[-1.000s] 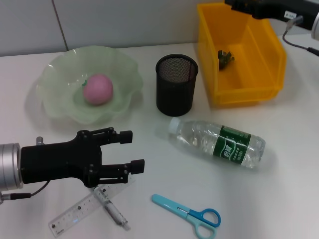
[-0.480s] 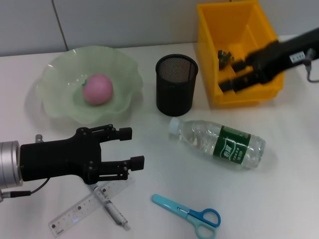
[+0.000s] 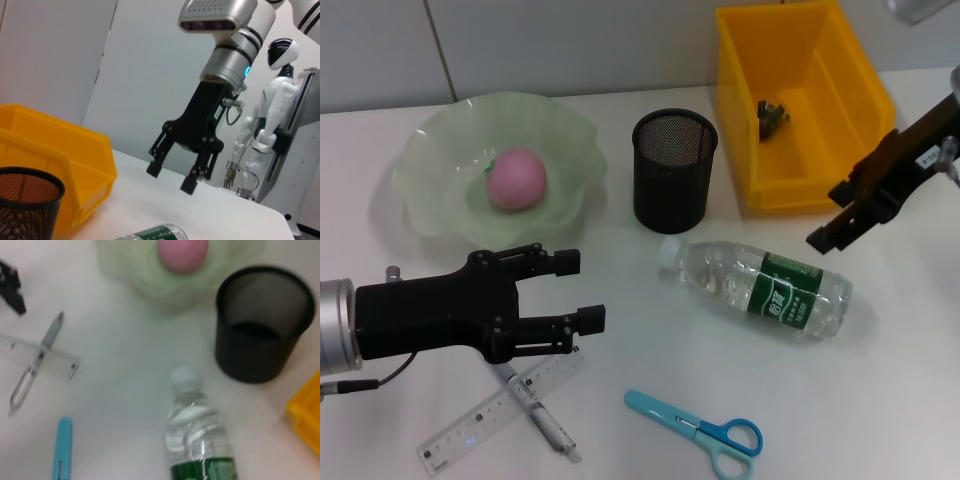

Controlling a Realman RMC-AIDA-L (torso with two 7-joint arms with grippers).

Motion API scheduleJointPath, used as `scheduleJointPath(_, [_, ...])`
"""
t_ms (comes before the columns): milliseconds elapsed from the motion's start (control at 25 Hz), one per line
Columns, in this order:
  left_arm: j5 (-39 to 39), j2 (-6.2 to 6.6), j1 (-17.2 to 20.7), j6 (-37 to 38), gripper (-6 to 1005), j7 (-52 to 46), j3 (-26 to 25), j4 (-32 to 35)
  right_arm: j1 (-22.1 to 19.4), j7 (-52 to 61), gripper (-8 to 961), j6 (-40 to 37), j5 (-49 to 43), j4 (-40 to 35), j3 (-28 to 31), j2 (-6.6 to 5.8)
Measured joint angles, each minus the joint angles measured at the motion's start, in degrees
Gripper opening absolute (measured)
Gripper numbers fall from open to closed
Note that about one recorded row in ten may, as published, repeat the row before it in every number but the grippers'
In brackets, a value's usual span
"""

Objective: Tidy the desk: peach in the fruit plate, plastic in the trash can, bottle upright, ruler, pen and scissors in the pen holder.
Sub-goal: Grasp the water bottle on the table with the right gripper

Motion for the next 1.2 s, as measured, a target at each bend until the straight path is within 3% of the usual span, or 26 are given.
scheduleJointPath(560, [0.4,0.04,-0.1,0.1,811,0.0,0.0,0.0,2.2,-0.9,767,3.3,-2.9,6.4,-9.4,1.27])
scheduleJointPath(920, [0.5,0.43,0.4,0.2,810,0.6,0.4,0.0,2.8,-3.1,766,9.0,-6.5,9.7,-11.4,3.82])
scheduleJointPath(1200, [0.5,0.46,0.3,0.4,810,0.6,0.5,0.0,2.9,-3.2,768,13.7,-6.6,13.6,-14.2,4.28])
